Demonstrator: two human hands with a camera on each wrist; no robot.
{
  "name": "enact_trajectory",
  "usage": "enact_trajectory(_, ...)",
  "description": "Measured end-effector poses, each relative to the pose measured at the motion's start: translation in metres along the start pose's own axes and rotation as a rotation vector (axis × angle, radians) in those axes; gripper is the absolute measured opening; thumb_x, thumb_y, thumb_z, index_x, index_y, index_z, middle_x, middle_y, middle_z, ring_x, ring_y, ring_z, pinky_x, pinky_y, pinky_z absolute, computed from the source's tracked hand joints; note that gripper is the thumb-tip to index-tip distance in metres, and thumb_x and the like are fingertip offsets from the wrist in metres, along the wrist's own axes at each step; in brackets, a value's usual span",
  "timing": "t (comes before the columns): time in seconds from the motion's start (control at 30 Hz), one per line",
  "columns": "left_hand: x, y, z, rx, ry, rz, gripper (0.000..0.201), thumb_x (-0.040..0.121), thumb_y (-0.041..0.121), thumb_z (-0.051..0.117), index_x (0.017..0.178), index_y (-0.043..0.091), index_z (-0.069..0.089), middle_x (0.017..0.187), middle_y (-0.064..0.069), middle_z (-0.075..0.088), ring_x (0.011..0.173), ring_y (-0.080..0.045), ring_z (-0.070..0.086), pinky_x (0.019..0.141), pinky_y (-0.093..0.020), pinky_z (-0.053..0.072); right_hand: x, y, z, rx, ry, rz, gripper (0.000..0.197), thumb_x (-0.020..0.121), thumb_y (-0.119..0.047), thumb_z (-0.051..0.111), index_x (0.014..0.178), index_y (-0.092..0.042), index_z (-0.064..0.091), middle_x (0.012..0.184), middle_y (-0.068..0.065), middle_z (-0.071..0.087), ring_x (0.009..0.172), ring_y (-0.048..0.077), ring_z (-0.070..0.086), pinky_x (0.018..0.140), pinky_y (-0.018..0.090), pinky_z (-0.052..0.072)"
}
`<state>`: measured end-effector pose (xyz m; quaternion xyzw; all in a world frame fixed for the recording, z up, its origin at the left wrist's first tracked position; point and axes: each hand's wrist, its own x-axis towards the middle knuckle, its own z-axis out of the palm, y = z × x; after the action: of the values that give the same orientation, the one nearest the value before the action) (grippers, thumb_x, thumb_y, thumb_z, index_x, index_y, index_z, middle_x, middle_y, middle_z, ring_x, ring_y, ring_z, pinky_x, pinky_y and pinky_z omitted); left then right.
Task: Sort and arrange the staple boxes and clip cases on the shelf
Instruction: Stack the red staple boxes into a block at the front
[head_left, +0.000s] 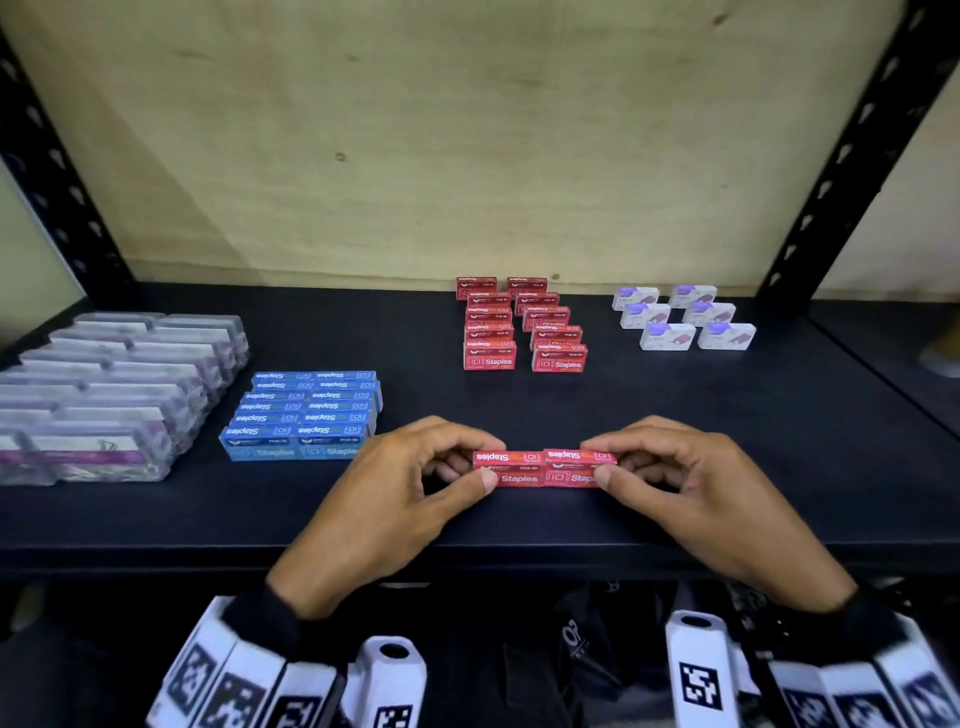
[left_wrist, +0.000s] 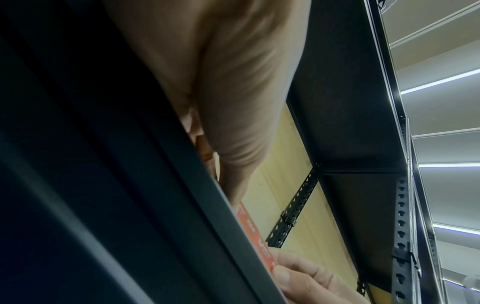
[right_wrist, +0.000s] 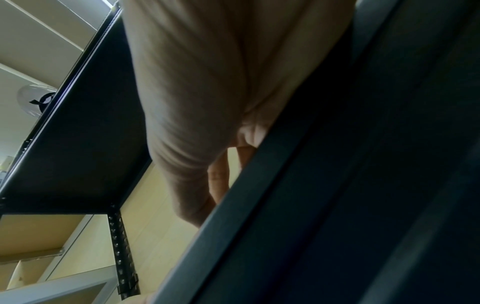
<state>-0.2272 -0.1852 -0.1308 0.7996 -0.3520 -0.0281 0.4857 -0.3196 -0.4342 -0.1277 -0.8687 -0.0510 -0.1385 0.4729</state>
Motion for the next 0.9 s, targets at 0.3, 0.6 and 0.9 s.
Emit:
enact_trajectory(0.3,-0.001,0.0,0.001,0.014,0.005,0.005,0.019,0.085,0.025,0.073,0.101,0.034,0.072,0.092,0.015,0.064,0.084,-0.01,0.064,0.08,-0.019,0.052,0.0,0.001,0.0,-0.002,-0.015,-0.018,0.023,0.085,-0.014,0.074,0.1,-0.031,0.078,0.095,-0.003,0.069,0.081,0.018,0.066,0.079,0.027,0.055)
enact_trajectory(0.6,-0.001,-0.001,0.002,0.033,0.026,0.002,0.018,0.085,0.026,0.073,0.101,0.034,0.072,0.091,0.015,0.065,0.085,-0.008,0.064,0.081,-0.024,0.052,0.0,-0.001,-0.001,-0.034,-0.028,-0.009,0.023,0.086,-0.018,0.073,0.101,-0.034,0.077,0.097,-0.005,0.069,0.084,0.018,0.067,0.081,0.03,0.056)
enact_trajectory(0.9,-0.004,0.007,-0.007,0.066,-0.002,-0.039,0.046,0.075,0.046,0.075,0.118,0.038,0.061,0.104,0.019,0.055,0.093,-0.005,0.061,0.083,-0.023,0.052,0.001,-0.012,-0.014,0.021,-0.136,0.077,0.035,0.074,-0.04,0.076,0.109,-0.038,0.071,0.108,-0.009,0.065,0.089,0.016,0.069,0.085,0.031,0.058)
